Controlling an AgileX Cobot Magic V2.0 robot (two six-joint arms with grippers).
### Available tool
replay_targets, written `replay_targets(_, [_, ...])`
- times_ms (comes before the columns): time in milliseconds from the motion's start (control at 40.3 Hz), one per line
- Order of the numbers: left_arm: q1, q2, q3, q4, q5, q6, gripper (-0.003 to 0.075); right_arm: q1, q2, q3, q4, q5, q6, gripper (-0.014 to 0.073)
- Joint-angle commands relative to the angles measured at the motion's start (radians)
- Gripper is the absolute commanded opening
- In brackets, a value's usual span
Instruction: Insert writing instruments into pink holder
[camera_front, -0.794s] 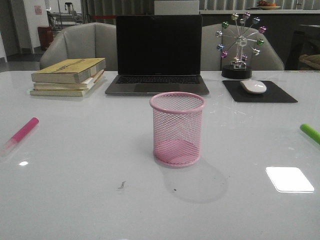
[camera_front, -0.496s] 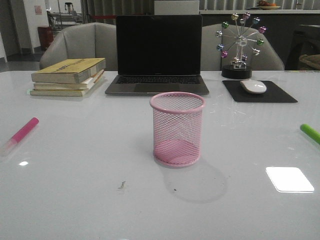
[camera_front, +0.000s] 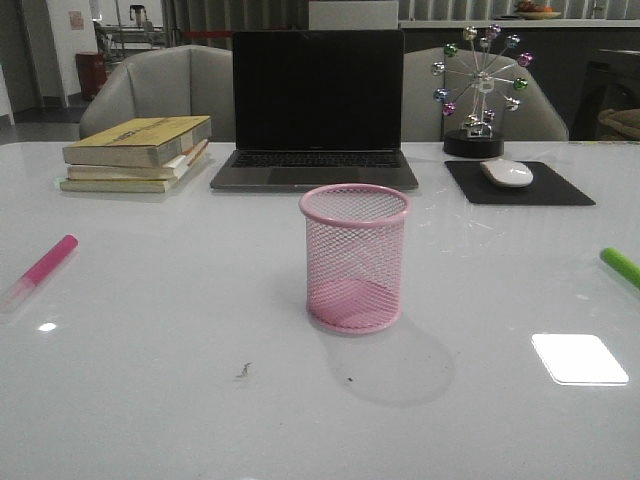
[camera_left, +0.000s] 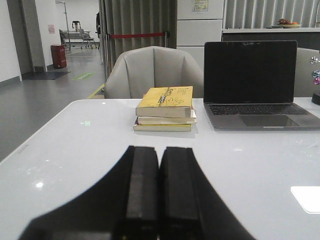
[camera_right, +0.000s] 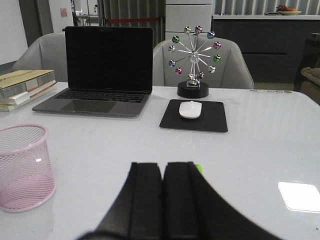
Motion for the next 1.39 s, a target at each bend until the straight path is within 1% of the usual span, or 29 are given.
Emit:
replay_targets(0, [0.0,-0.019,0.006,-0.009,-0.093,-0.009,0.0091,-0.004,-0.019,-0.009,0.003,-0.099,0.003,0.0056])
replay_targets(124, [0.0,-0.019,0.006,-0.009,-0.096,-0.009,0.0091,-0.004,-0.019,-0.009,0.003,-0.104,0.003,0.0056])
replay_targets(223, [0.0,-0.019,-0.003,-0.012,-0.162,-0.01,0.0091,-0.004,-0.019,-0.028,0.011,-0.088,0.003,0.0056])
replay_targets(298, [-0.005,-0.019,-0.051,-0.016,-0.177,-0.01,0.0091,-0.004,-0.019,-0.087,0.023,-0.048,0.003,0.0056])
replay_targets(397, [-0.005,-0.015,-0.145,-0.018,-0.156,-0.01,0.0091,-0.004,-0.019,-0.194,0.022,0.032,0.003,0.0056])
replay_targets(496, [-0.005,-0.016,-0.255,-0.018,-0.092,-0.01,0.0091,-0.004,-0.002,-0.309,-0.005,0.108,0.0,0.0056])
replay_targets(620, [-0.005,0.009,-0.391,-0.018,0.002,-0.01,0.0091,-0.004,0.072,-0.445,-0.051,0.184,0.0,0.0056])
replay_targets(744, [-0.005,0.073,-0.495,-0.018,0.099,-0.01,0.0091,-0.004,0.169,-0.549,-0.051,0.257,0.0,0.0056])
replay_targets(868, [-0.005,0.183,-0.601,-0.03,0.251,-0.01,0.0091,-0.004,0.287,-0.63,-0.051,0.341,0.0,0.0056])
replay_targets(992, [-0.005,0.288,-0.667,-0.034,0.385,-0.01,0.0091,-0.004,0.383,-0.653,-0.05,0.373,0.0,0.0056])
replay_targets(1116, [-0.005,0.389,-0.67,-0.034,0.484,-0.01,0.0091,-0.004,0.476,-0.653,-0.049,0.439,0.0,0.0056])
replay_targets(1290, [-0.005,0.508,-0.67,-0.034,0.578,-0.01,0.0091,-0.004,0.584,-0.653,-0.041,0.578,0.0,0.0056])
replay_targets(1364, [-0.005,0.552,-0.67,-0.034,0.582,-0.01,0.0091,-0.004,0.63,-0.648,-0.041,0.62,0.0,0.0056])
